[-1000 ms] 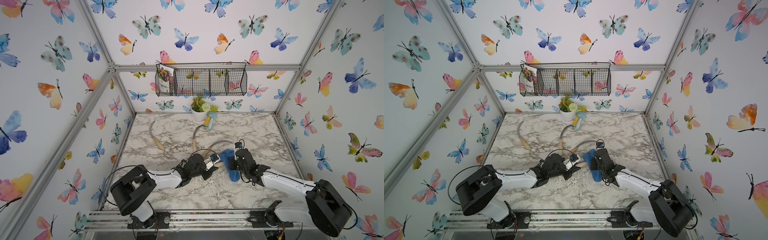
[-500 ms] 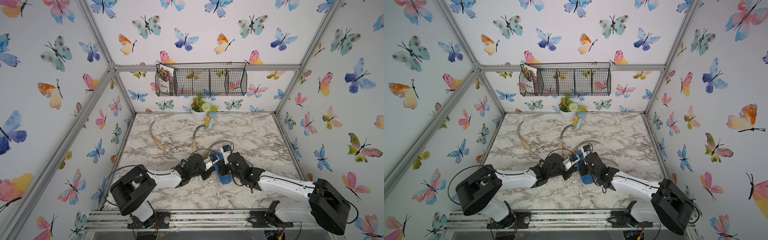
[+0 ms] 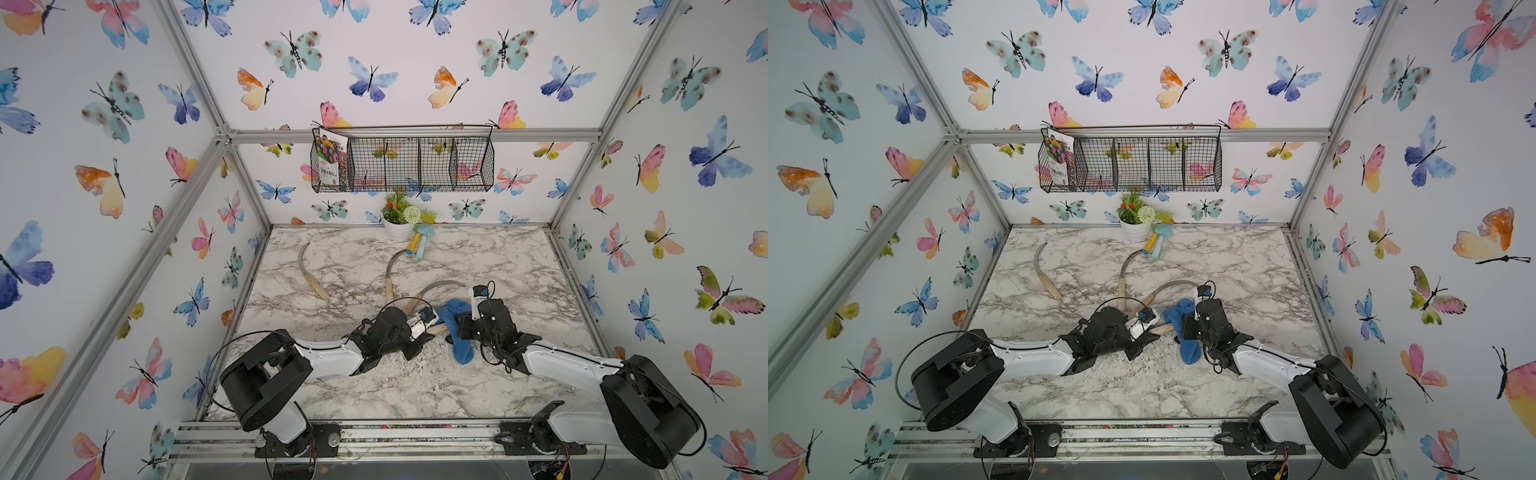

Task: Wipe small sickles with rags
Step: Wipe the small sickle.

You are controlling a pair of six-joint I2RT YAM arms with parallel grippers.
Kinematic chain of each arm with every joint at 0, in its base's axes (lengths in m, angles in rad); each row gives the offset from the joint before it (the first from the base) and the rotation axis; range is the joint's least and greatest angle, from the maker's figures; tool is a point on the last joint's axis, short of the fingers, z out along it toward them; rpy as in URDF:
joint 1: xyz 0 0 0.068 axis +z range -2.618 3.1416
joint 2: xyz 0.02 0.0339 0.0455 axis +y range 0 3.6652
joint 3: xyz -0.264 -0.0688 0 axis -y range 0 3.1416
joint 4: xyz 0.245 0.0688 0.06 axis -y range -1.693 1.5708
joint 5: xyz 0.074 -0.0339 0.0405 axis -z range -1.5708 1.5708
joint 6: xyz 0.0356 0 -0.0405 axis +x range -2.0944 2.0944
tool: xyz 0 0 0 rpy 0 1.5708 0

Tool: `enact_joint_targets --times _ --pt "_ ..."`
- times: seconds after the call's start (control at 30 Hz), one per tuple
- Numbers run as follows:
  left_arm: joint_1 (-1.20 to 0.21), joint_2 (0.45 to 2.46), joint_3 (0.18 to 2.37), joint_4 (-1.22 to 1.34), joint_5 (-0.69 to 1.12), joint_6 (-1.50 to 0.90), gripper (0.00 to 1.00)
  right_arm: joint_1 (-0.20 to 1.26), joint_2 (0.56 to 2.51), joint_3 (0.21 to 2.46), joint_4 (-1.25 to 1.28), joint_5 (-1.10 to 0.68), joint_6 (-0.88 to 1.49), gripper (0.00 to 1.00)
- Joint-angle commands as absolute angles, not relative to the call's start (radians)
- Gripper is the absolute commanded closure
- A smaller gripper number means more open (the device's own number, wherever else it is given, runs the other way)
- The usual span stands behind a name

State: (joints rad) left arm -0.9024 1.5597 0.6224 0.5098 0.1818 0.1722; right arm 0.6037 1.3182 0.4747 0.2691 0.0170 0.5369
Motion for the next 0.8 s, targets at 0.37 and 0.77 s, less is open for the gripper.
enact_joint_targets --times 0.37,0.77 --pt "-0.900 1.516 0.636 0.589 0.201 0.181 1.00 0.873 1.290 0.513 0.263 -0.019 0.563 0.98" --pt "-0.900 1.499 0.619 0.596 0.202 0.180 1.00 0.641 1.301 0.424 0.270 -0.008 0.560 0.98"
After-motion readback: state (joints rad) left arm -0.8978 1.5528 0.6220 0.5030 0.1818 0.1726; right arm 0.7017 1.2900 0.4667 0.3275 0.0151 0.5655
